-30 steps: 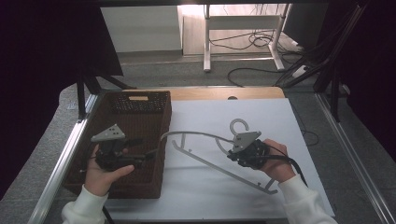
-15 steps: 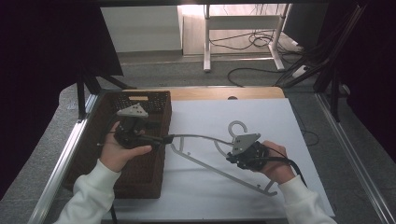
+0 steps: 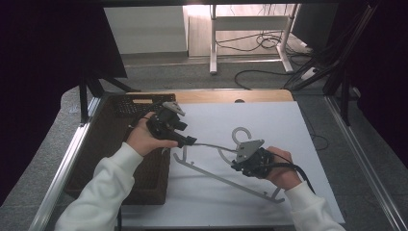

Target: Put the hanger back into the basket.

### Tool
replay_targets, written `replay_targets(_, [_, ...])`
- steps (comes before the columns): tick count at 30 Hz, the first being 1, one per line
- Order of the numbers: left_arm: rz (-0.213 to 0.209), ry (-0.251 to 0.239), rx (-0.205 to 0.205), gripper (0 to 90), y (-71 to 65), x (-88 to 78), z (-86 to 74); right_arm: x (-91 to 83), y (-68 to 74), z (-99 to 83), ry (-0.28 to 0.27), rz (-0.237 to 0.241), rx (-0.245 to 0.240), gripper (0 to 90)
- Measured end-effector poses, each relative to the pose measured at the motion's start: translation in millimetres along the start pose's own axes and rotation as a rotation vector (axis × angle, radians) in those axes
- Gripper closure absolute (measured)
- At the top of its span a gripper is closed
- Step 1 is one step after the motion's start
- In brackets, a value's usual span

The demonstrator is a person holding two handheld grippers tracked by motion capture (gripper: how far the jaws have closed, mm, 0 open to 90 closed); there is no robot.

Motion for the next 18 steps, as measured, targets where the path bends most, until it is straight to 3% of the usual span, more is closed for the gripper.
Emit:
replay_targets(8, [-0.074,0.102,0.032,40.4,3.8,23.7,7.3,1.9,4.6,0.3,-0.001,0.008,-0.027,80.9])
replay_targets(14, [-0.177,0.164,0.022,42.7,5.1,44.5,0.9,0.7,4.6,0.3,0.003,0.002,-0.04,80.9])
replay_targets(16, [-0.2,0.179,0.021,46.2,3.0,51.3,-0.8,0.2,4.4,0.6,-0.001,0.003,-0.039,80.9])
replay_targets(18, [-0.224,0.189,0.033,59.3,-0.5,56.3,-1.0,0.1,3.1,0.2,0.003,-0.006,-0.041,80.9])
Point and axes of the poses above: each handheld gripper's, and its own axes: x roughly forward along the jaws, z roughly out of its top, y roughly to its left, the point moved 9 cm from there along x, roughly forward along the jaws, and after that the axes turned 14 degrees about x, right-handed, at the moved point
